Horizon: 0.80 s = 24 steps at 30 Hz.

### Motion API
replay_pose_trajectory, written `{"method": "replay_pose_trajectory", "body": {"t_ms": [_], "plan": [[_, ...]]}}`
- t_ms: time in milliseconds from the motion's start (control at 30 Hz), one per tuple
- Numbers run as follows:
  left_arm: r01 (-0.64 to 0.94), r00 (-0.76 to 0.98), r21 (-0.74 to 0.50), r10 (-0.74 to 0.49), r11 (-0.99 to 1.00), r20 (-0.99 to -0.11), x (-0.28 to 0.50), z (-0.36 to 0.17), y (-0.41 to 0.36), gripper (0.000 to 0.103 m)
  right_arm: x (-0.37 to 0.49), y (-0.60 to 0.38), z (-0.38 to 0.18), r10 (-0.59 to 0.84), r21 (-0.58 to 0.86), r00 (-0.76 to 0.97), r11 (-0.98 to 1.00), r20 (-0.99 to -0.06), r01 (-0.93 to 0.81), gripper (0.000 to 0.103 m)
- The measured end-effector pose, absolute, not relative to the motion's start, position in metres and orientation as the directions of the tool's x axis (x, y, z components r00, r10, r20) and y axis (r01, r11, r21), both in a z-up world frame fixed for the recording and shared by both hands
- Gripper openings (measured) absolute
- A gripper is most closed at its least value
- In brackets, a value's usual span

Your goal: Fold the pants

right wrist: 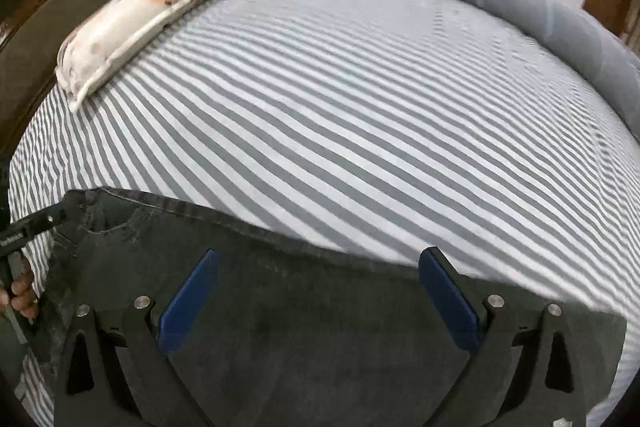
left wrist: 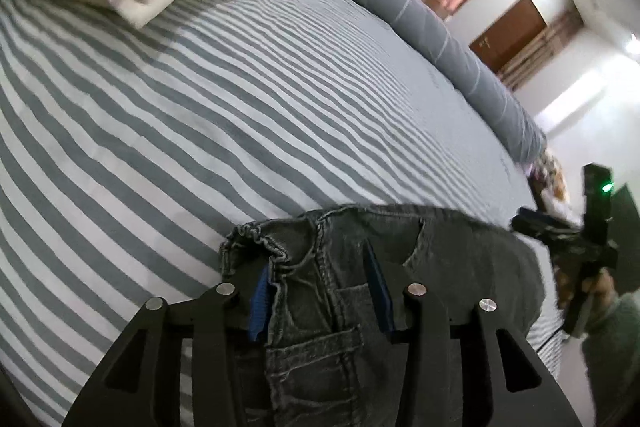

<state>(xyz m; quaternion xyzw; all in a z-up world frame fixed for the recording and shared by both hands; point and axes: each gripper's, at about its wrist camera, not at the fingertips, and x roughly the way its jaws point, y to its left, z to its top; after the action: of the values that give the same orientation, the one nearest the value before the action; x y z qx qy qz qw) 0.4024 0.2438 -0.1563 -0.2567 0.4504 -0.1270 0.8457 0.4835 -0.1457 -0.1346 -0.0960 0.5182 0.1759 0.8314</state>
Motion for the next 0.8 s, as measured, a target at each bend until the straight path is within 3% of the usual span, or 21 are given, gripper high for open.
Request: {"method": "replay_pose_trajectory", "body": {"t_ms": [133,200,233,433,800], "plan": [[-0.04,0.591,-0.538,-0.414,0.842,-0.692,0.398,-0.154,0.239,0.041,0.496,-0.138,-0.154,0.199,0.021,0.329,0.88,-0.923,-0.474,0.095],[-0.052,0.615,-0.502,-0.368,0.863,-0.697,0.394,-0.152,0.238,0.023,0.499,-0.133,-0.161,0.217,0.036,0.288,0.85,-0.933,-0.526,0.09],[-0.058,0.624,-0.488,-0.35,0.871,-0.699,0.393,-0.151,0.238,0.008,0.501,-0.131,-0.163,0.22,0.036,0.273,0.835,-0.937,-0.549,0.089],[-0.021,0.689,-0.516,-0.361,0.857,-0.629,0.376,-0.136,0.239,0.006,0.511,-0.123,-0.17,0.213,0.015,0.246,0.784,-0.946,-0.62,0.083],[0.102,0.758,-0.588,-0.445,0.802,-0.476,0.354,-0.101,0.239,0.005,0.513,-0.078,-0.178,0.291,0.169,0.01,0.584,-0.957,-0.794,0.078]]}}
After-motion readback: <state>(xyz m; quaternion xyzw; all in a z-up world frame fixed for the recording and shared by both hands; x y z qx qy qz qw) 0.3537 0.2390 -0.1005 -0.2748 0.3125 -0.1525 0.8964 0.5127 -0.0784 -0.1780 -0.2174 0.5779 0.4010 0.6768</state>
